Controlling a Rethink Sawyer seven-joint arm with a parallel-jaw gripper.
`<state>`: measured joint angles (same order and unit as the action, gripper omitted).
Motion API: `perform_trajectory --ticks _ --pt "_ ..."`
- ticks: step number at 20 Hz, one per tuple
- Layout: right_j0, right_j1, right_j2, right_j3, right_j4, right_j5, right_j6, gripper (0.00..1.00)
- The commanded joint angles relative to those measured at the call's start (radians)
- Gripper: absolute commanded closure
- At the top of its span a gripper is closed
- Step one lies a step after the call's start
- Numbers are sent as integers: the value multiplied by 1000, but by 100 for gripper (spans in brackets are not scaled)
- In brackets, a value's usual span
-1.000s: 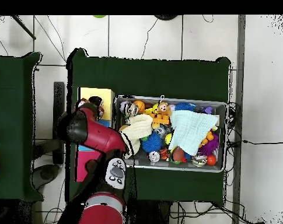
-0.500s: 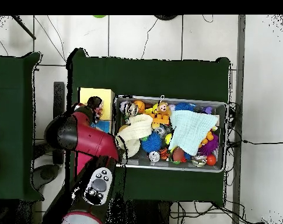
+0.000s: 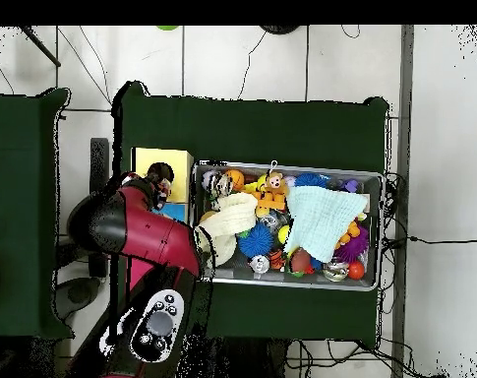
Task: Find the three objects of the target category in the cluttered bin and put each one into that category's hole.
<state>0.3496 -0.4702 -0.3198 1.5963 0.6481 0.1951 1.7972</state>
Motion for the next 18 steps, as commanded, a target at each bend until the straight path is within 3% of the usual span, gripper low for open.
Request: perform_trajectory --ticks 1,6,12,18 --pt "13 -18 -9 -16 -23 171 219 100" --pt "27 -56 -32 -14 -30 201 217 100" --pt "6 -77 7 3 -22 166 201 100" --pt "44 -55 -72 -27 -49 226 217 100"
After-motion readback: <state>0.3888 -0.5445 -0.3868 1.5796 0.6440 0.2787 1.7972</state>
